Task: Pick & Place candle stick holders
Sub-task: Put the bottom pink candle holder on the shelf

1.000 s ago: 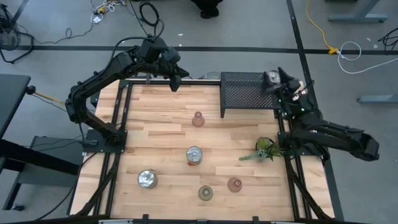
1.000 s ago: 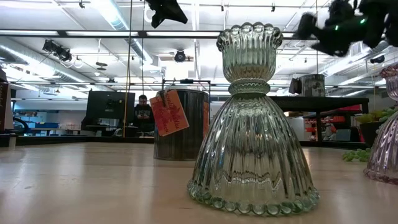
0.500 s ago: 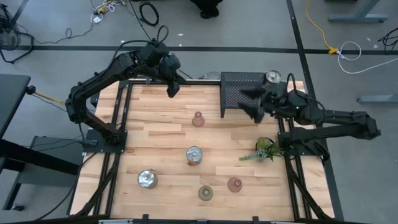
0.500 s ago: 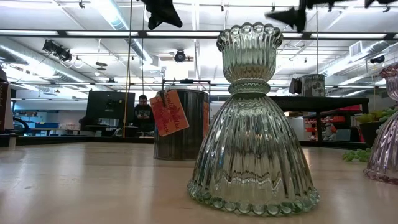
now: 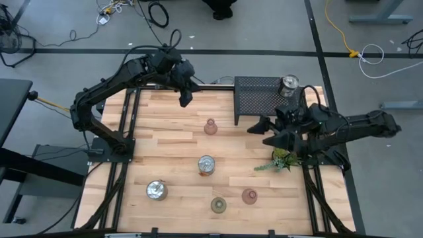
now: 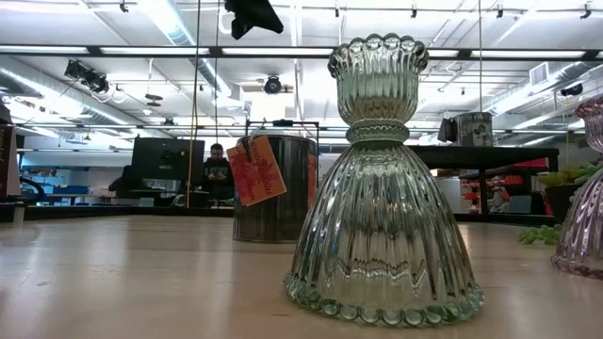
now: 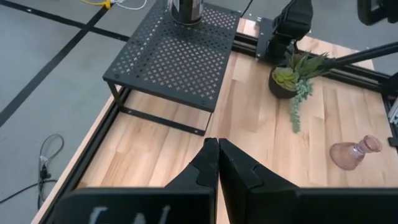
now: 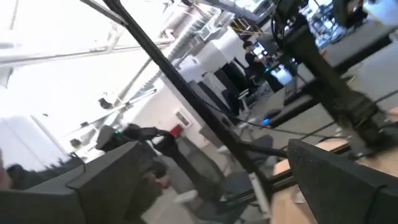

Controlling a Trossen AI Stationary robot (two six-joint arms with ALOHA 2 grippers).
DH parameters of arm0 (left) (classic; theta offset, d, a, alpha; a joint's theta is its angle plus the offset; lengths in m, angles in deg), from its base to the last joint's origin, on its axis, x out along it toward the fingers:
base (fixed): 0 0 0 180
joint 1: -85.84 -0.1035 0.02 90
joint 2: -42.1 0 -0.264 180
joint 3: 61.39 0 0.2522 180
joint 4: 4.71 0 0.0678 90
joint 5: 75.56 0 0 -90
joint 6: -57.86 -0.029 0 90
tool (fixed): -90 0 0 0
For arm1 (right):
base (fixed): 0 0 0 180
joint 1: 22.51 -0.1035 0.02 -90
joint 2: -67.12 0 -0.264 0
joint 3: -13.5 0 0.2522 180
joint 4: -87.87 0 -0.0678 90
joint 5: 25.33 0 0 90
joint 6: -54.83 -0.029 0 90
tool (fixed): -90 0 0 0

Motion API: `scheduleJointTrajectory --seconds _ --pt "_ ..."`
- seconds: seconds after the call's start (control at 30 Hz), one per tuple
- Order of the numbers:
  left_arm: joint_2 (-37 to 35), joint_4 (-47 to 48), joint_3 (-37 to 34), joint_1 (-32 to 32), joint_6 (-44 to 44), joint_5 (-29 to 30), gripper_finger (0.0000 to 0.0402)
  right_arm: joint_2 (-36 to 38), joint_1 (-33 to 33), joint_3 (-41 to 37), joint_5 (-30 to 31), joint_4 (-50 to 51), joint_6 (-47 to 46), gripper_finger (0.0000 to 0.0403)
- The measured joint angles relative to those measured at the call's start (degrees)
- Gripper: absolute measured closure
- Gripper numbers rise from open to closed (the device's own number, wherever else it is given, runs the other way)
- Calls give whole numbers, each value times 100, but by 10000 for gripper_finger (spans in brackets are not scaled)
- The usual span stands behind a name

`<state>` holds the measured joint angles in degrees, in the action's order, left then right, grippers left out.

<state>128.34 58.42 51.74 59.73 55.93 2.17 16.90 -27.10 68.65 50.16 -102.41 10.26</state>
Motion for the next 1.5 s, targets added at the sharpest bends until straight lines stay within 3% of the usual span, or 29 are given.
scheduleJointTrajectory --seconds 0.13,0.3,0.43,0.77,1.13,1.5 --pt "0 -49 0 1 2 46 390 -42 -260 0 82 -41 -150 3" --pt "0 -82 0 0 17 63 390 -171 -591 0 746 35 -602 3" --pt "0 -82 0 0 19 66 390 -294 -1014 0 747 347 -977 3" --pt "0 -106 0 0 -27 66 390 -641 -2354 -2 1031 1480 -2893 48" --pt "0 -121 -2 -9 -231 68 390 -1530 -2754 -2 745 2159 -4411 119" --pt "0 -112 -2 -20 -540 175 390 -2355 -2701 -2 183 2433 -5604 145"
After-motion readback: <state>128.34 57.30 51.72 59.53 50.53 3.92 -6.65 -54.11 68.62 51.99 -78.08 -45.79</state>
